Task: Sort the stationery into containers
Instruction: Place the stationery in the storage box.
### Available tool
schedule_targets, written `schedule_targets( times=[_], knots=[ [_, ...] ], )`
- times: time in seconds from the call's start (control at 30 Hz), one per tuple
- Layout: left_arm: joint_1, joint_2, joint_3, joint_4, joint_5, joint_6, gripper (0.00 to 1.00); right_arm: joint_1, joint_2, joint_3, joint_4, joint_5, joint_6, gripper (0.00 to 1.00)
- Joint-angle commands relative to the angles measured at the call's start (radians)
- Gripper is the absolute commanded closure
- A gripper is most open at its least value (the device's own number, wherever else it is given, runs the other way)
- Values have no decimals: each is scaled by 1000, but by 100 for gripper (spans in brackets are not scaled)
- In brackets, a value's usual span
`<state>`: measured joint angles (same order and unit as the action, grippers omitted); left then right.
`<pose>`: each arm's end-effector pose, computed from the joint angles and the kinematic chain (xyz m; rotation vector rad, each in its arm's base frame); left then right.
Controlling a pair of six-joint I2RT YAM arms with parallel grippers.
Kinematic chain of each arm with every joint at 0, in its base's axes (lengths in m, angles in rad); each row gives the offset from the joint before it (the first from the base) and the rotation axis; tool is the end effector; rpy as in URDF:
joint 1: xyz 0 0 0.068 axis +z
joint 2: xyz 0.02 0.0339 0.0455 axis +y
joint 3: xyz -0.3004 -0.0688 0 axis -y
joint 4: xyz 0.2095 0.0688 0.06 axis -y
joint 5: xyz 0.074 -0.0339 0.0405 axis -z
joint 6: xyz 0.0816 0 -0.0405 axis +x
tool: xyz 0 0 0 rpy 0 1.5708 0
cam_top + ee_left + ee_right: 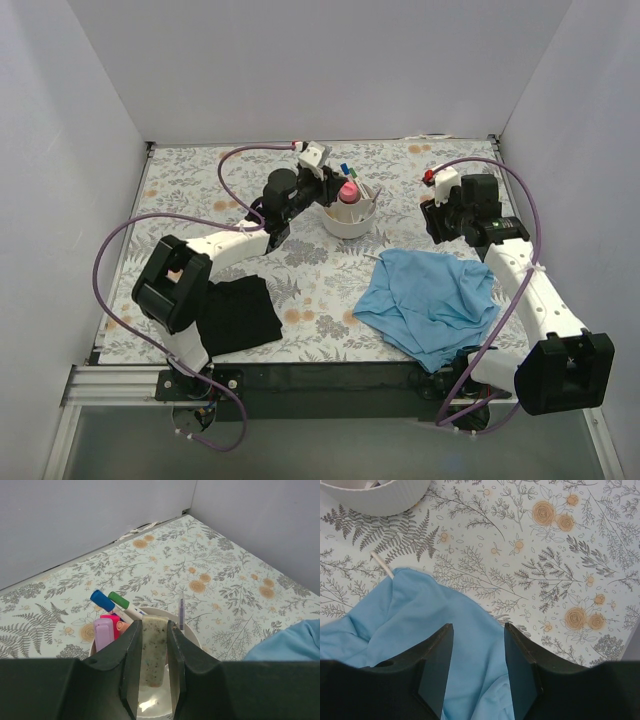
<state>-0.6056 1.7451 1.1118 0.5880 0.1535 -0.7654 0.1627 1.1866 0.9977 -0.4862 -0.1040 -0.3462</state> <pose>0.3472 -0.2556 0.3267 -0.0114 1.7493 -1.1594 0.2410 0.0481 0.3146 -0.6183 2.1547 0.0175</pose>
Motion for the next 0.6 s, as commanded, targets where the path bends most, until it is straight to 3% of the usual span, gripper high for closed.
schedule_targets(
  times=[0.0, 0.57],
  knots=[
    [3, 33, 20, 47, 30, -31, 100, -6, -1, 12, 31, 1, 1, 47],
    [3, 74, 7, 33, 32, -57, 100, -6, 33, 12, 38, -8, 12, 47]
  ],
)
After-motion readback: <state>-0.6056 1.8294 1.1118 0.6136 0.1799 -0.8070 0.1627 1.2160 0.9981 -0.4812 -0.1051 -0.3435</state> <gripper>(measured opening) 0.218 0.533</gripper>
